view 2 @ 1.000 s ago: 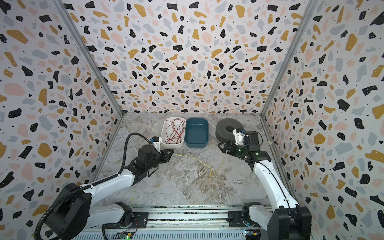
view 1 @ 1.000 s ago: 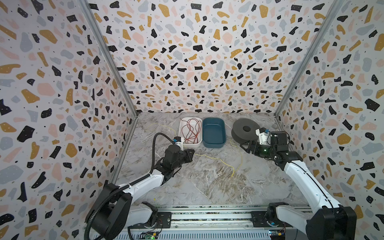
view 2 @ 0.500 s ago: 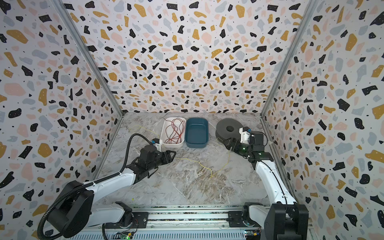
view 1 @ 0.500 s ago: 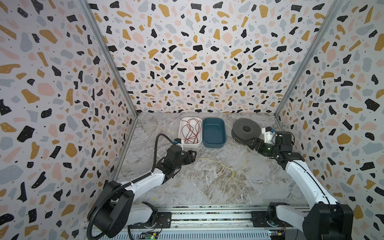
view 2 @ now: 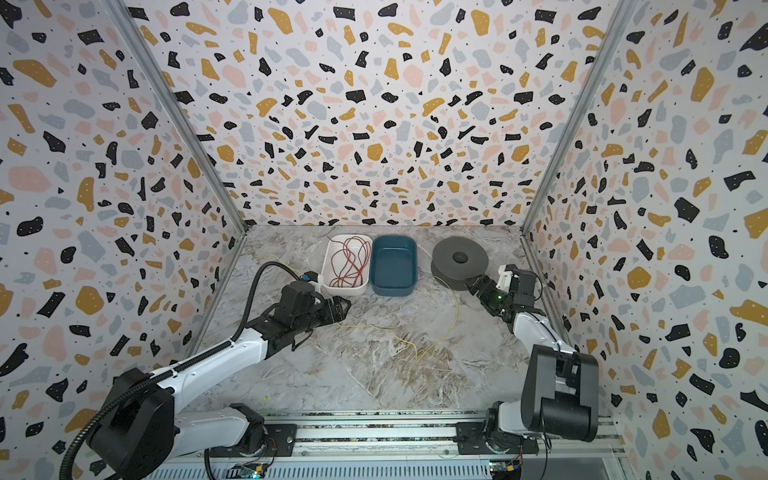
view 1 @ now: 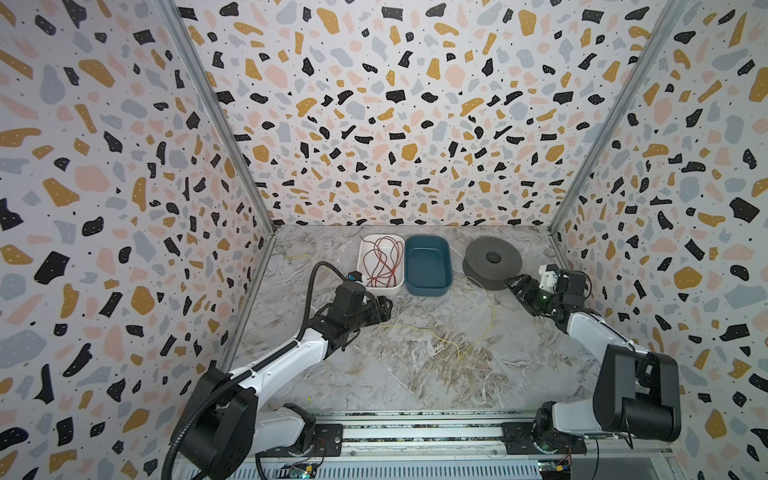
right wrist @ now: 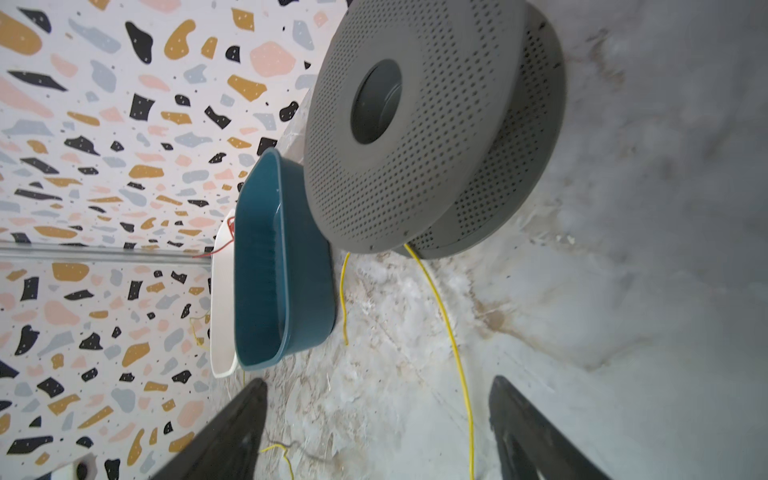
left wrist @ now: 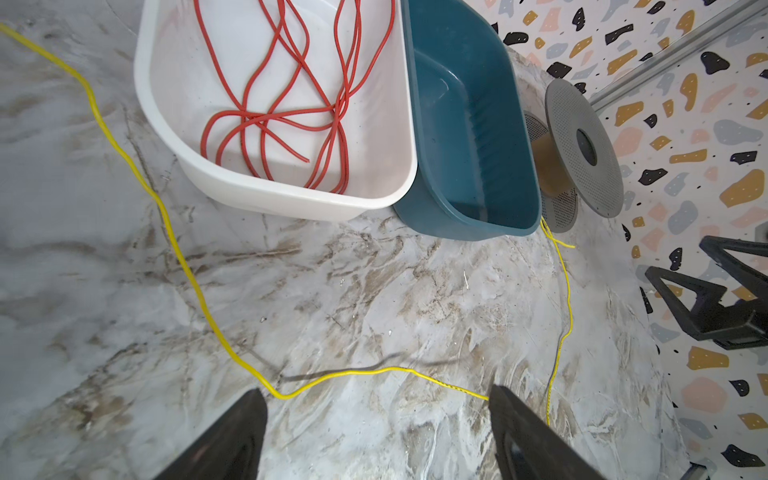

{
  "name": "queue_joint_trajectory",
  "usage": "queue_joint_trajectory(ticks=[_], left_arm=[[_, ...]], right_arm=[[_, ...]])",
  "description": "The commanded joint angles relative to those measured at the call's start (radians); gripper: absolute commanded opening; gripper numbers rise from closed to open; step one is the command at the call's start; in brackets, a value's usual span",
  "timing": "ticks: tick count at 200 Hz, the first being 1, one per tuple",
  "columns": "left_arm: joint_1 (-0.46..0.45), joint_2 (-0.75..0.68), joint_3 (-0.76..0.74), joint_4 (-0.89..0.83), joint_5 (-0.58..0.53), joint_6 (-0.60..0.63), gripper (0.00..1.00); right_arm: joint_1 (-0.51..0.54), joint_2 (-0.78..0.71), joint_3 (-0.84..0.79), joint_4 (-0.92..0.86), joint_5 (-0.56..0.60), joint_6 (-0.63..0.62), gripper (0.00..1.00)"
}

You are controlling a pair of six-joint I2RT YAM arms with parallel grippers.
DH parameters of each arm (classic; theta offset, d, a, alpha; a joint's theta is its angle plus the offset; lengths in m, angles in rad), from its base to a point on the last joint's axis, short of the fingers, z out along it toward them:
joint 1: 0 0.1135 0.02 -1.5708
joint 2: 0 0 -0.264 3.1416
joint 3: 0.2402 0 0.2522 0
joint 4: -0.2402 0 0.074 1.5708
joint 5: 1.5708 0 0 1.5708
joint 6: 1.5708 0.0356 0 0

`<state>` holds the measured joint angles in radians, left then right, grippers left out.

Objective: Wrap the cables

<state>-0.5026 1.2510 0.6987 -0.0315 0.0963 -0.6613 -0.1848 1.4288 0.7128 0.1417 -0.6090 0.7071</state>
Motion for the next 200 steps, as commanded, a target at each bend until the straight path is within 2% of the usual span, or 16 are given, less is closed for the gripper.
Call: queue_joint_trajectory(ticks=[1,53,113,153,200], left_arm=[[-0.002,-0.015,0.068,-0.072,0.003,0.042,0.84],[0.029,-0.036,0.119,-0.135,0.015,0.061,0.84],[0.127,-0.044,0.179,-0.219,0.05,0.107,0.81],[0.177,-0.033,0.219,-0.256,0.074,0.129,0.8],[0.274,-0.012,0.272,-0.312,0.108,0.172,0.79]], right_arm=[[-0.015,0.053,0.007,0.152,0.0,0.066,0.83],[-0.024,0.222,0.059,0.372,-0.007,0.175,0.83],[-0.035,0.421,0.123,0.611,-0.04,0.282,0.8],[-0.056,0.524,0.124,0.807,-0.072,0.372,0.7],[-0.059,0.568,0.124,0.879,-0.077,0.397,0.52]])
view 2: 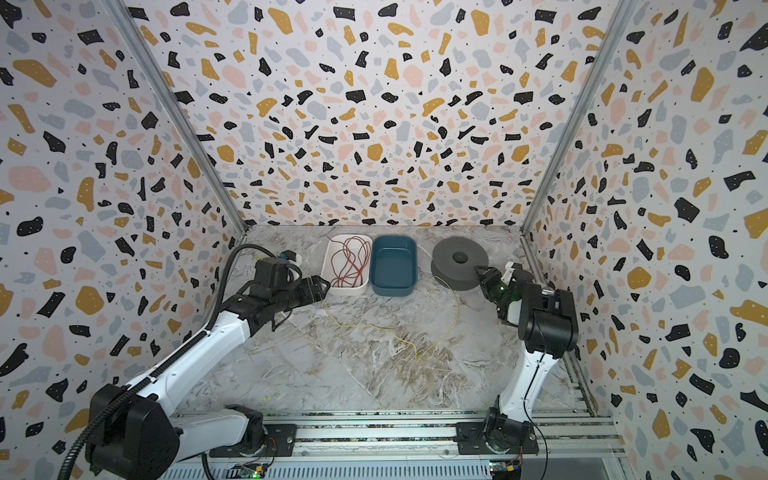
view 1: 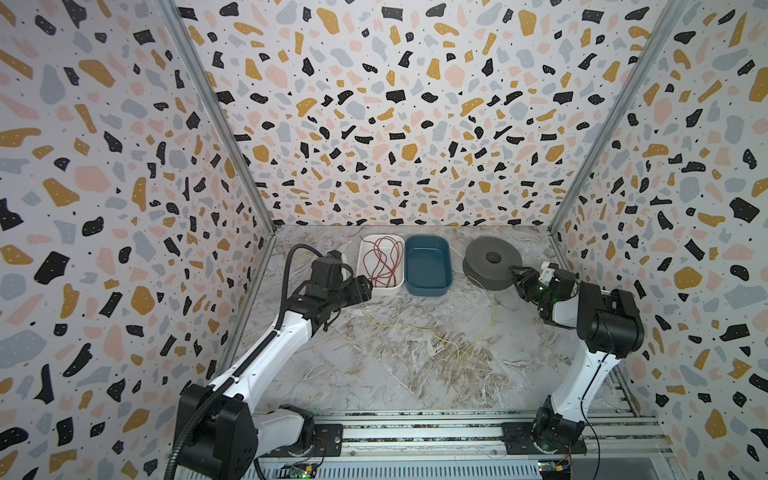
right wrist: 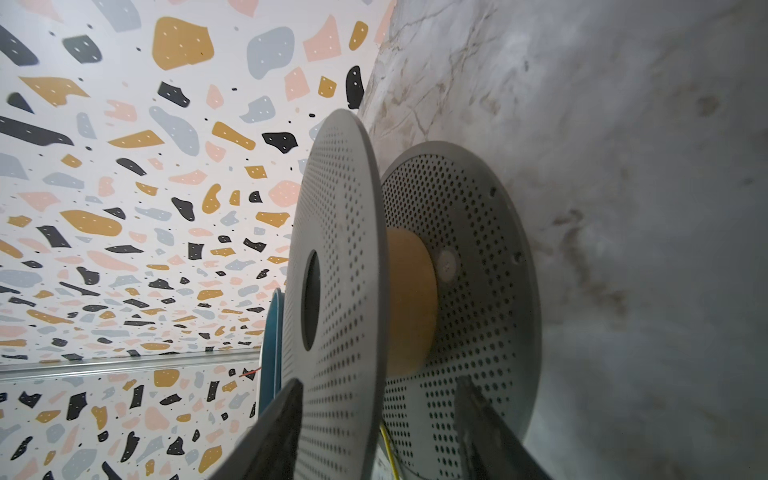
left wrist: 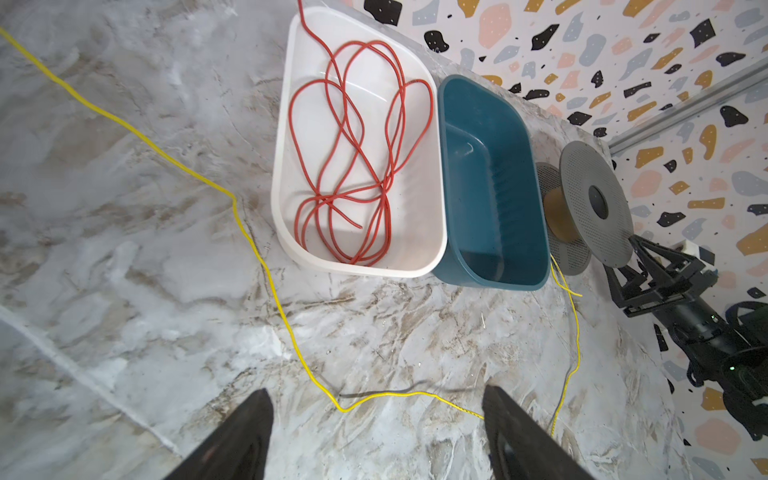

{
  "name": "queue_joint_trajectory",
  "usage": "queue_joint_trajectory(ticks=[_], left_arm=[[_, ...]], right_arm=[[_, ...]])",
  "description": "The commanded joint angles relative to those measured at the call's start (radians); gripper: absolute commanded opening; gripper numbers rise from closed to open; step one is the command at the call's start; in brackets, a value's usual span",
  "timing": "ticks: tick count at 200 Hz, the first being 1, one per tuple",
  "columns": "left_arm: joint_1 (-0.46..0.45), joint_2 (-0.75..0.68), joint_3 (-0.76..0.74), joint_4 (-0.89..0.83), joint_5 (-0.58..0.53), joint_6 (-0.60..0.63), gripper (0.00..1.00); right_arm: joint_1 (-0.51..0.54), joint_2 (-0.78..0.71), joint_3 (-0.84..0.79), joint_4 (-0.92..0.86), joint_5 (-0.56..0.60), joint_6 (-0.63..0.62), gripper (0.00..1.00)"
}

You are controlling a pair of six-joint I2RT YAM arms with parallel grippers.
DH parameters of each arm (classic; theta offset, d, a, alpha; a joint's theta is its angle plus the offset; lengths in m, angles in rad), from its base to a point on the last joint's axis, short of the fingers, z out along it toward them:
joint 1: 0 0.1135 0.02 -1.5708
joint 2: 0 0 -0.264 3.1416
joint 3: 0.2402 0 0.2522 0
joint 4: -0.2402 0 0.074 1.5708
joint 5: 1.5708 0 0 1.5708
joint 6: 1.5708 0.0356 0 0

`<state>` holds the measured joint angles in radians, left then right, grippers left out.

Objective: Wrap the cables
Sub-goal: 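Grasp the grey spool rim with the right gripper while the left gripper withdraws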

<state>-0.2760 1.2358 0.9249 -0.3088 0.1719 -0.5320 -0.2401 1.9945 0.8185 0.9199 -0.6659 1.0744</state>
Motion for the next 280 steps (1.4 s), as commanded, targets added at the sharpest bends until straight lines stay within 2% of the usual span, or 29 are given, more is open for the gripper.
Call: queue_joint_trajectory(ticks=[1,45,84,119,140,167,187,230,280], left_arm=[[0.049,0.004,0.047,-0.035,0.035,0.043,0.79],[0.081,-0.001,0.054,-0.049,0.058,0.053,0.78],[0.126,-0.002,0.046,-0.054,0.06,0.062,0.78],[0.179,0.023,0.079,-0.066,0.049,0.079,0.78],[0.224,0.053,0.116,-0.074,0.046,0.086,0.78],[0.265,0.106,0.166,-0.059,0.013,0.062,0.78],[0.278,0.161,0.211,-0.062,-0.06,0.033,0.76],[0.342,0.295,0.324,-0.056,-0.12,-0.002,0.76],[0.426,0.452,0.337,0.047,-0.038,-0.144,0.72]], right_arm=[[-0.004,0.003,0.019,0.105,-0.021,0.03,0.52],[0.002,0.093,0.045,0.251,-0.049,0.102,0.43],[0.007,0.108,0.063,0.256,-0.048,0.098,0.36],[0.007,0.087,0.068,0.235,-0.043,0.087,0.21],[0.007,0.035,0.074,0.151,-0.027,0.033,0.09],[0.013,-0.05,0.092,0.03,0.006,-0.052,0.0],[0.03,-0.122,0.127,-0.127,0.052,-0.14,0.0],[0.089,-0.275,0.21,-0.406,0.165,-0.33,0.0],[0.164,-0.413,0.337,-0.678,0.279,-0.496,0.0]])
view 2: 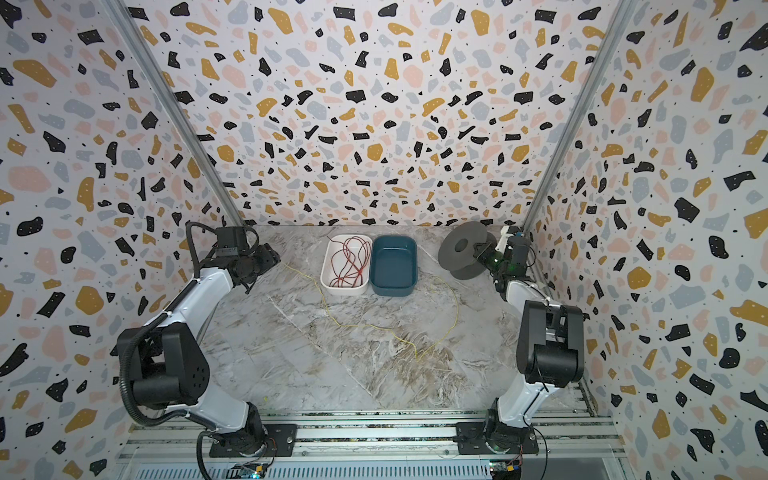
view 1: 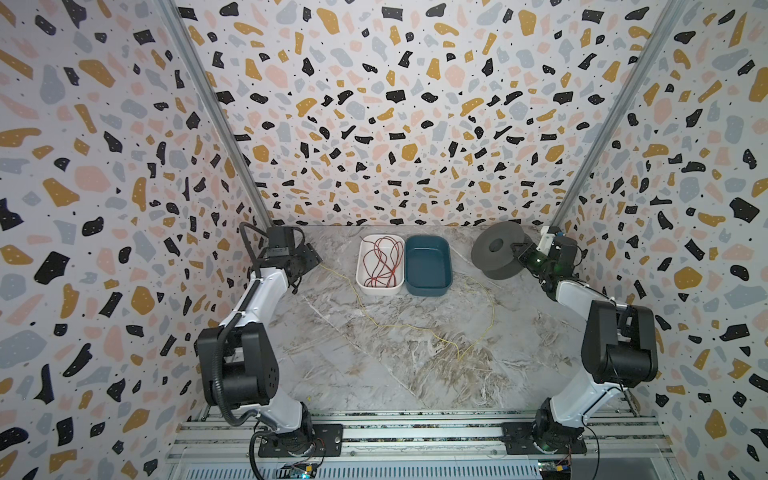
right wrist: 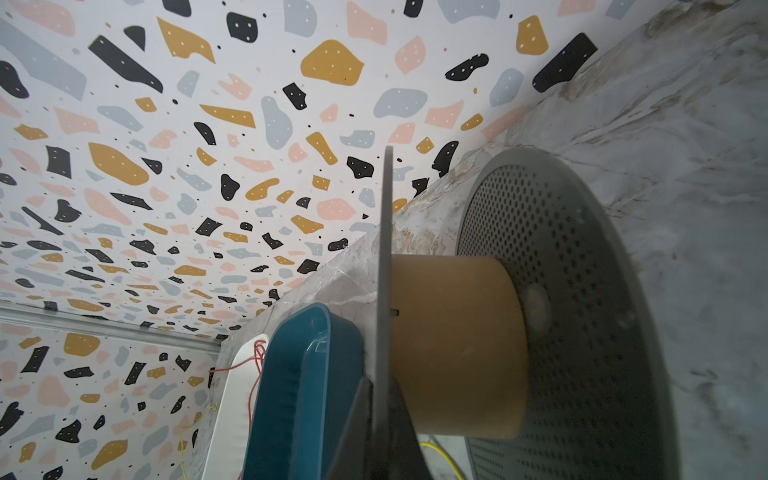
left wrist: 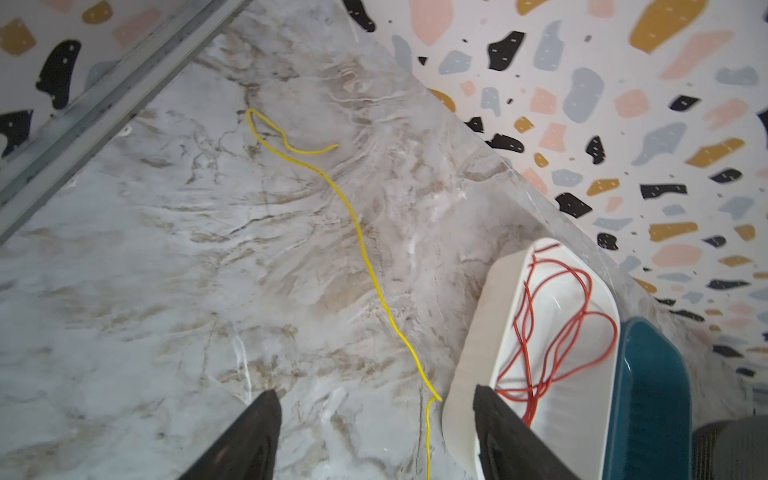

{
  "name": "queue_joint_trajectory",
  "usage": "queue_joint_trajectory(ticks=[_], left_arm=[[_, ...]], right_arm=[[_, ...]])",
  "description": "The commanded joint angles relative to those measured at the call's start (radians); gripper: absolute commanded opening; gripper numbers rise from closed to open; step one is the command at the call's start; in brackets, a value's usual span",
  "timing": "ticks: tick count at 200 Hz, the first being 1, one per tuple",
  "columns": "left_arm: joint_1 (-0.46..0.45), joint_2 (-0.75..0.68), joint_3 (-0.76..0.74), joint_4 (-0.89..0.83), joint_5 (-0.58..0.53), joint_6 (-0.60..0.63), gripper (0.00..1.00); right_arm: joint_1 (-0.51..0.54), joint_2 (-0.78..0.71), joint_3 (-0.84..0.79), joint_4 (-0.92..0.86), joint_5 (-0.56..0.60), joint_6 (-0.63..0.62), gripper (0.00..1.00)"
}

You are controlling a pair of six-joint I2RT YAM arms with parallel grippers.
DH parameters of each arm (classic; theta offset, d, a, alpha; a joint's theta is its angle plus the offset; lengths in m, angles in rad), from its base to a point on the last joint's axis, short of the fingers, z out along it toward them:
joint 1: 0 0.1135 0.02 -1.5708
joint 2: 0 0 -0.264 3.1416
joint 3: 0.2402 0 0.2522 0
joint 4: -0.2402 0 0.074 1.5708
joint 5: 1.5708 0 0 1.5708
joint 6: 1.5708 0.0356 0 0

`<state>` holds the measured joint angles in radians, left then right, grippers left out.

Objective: Wrap the cables

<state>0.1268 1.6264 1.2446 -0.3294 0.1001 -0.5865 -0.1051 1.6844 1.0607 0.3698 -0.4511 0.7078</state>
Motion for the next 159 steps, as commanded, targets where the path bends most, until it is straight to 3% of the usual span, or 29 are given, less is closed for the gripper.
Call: queue_joint_trajectory(ticks=[1,93,159], left_arm=[[0.023,0.064,0.018,0.072,0.034,-0.092,0.72],[0.034,0.308,0.167,0.237,0.019,-0.287,0.73],[0.032,0.463,0.251,0.333,0.032,-0.392,0.63]], right_arm=[[0.03,-0.105,0.097,-0.133,0.066,-0.133,0.0],[0.166,-0.331,0.149,-0.396,0.153,-0.221,0.0],[0.291,-0.414,0.175,-0.493,0.161,-0.239,0.0]])
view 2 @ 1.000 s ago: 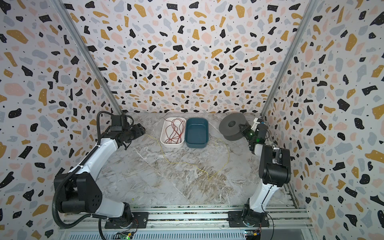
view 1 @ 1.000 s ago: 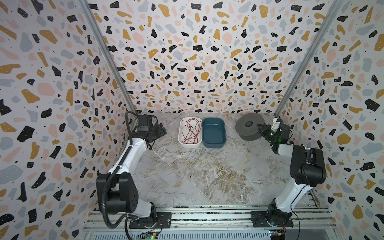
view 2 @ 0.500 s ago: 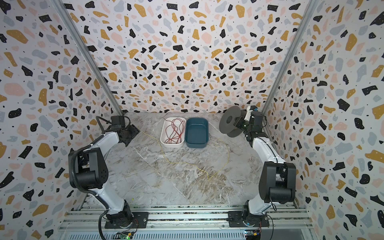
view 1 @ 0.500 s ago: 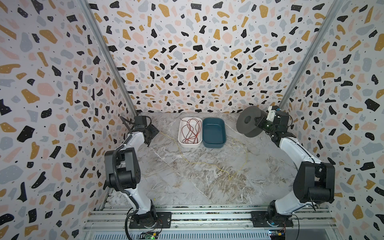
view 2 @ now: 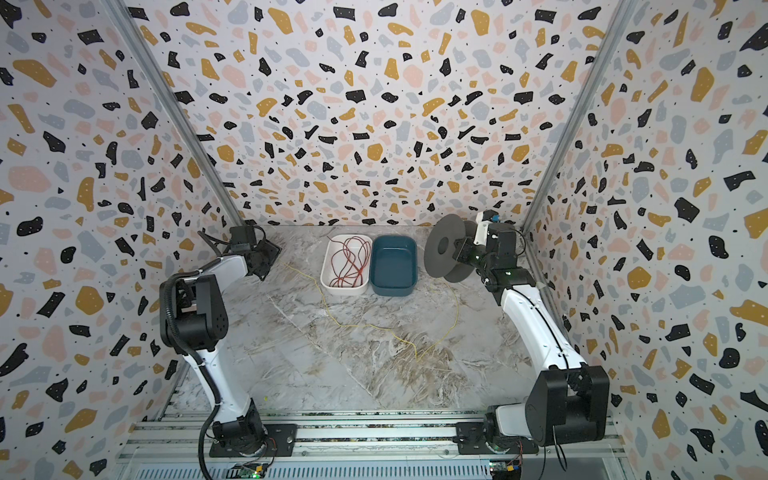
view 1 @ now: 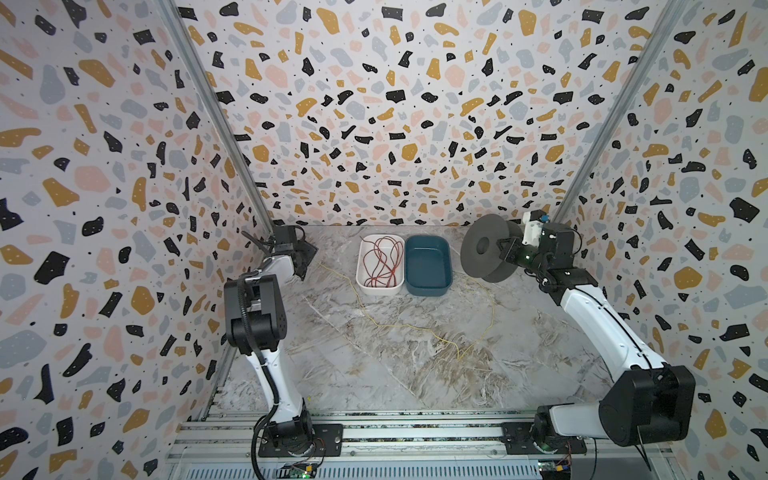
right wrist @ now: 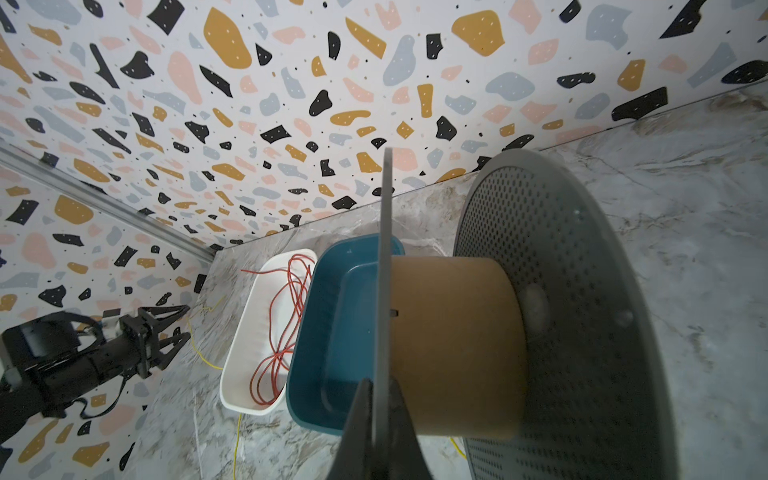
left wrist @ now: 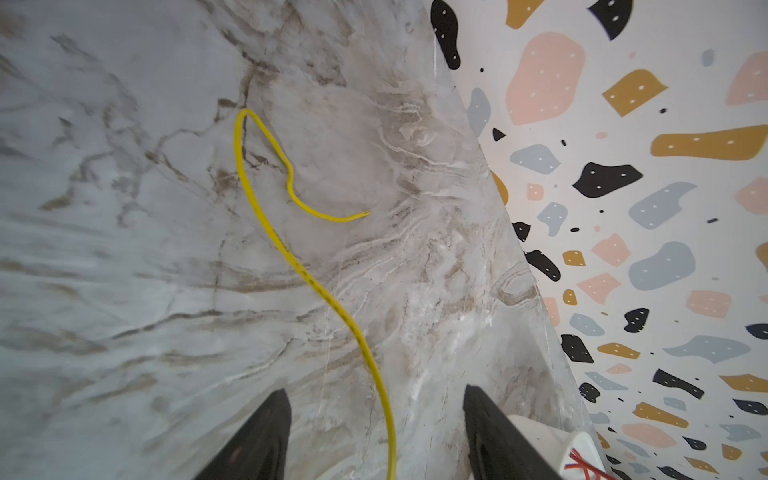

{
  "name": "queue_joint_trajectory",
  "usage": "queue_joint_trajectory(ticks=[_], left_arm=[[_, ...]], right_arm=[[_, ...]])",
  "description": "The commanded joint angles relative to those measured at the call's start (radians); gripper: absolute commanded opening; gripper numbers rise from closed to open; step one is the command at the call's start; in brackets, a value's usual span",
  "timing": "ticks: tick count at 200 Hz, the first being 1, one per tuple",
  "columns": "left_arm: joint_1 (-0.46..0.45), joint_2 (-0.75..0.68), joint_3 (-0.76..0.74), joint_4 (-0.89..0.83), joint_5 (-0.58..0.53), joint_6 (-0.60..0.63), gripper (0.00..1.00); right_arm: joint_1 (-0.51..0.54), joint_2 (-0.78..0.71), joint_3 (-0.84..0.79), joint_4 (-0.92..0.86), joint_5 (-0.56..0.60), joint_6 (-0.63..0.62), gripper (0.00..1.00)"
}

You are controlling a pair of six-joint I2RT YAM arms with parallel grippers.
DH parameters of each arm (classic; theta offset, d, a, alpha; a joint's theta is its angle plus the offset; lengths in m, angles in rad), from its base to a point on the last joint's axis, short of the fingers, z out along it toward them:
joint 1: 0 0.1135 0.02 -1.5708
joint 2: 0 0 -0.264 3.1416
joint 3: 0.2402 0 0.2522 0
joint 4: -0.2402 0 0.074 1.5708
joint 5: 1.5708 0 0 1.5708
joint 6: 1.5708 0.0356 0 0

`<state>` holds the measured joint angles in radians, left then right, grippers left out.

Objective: Wrap the cables

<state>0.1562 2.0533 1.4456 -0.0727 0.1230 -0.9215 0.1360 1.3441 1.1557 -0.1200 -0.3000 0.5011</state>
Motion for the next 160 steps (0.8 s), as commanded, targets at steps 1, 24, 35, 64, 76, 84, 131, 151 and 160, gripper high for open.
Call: queue_joint_trajectory(ticks=[1,24,35,64,76,84,131,151,160], left_arm=[[0.003,0.038,0.052,0.078,0.01,-0.059,0.63],[0.002,0.087,0.096,0.083,0.023,-0.073,0.6],[0.0,0.096,0.11,0.085,0.016,-0.074,0.57],[-0.005,0.119,0.134,0.089,0.013,-0.079,0.45],[-0.006,0.123,0.127,0.1,0.022,-0.083,0.39],[-0.006,0.121,0.112,0.114,0.024,-0.09,0.35],[-0.007,0.116,0.051,0.165,0.024,-0.106,0.16],[-0.007,0.108,0.049,0.165,0.023,-0.102,0.11],[-0.008,0.102,0.045,0.163,0.019,-0.1,0.08]], right_arm=[[0.05,-0.074,0.08,-0.003,0.01,-0.032,0.0],[0.109,-0.099,0.09,-0.06,0.027,-0.05,0.0],[0.138,-0.118,0.09,-0.084,0.041,-0.055,0.0],[0.194,-0.154,0.087,-0.122,0.057,-0.059,0.0],[0.218,-0.162,0.092,-0.141,0.068,-0.063,0.0],[0.23,-0.171,0.09,-0.148,0.071,-0.063,0.0],[0.268,-0.191,0.079,-0.161,0.066,-0.054,0.0],[0.274,-0.195,0.083,-0.165,0.064,-0.054,0.0],[0.281,-0.197,0.084,-0.166,0.063,-0.051,0.0]])
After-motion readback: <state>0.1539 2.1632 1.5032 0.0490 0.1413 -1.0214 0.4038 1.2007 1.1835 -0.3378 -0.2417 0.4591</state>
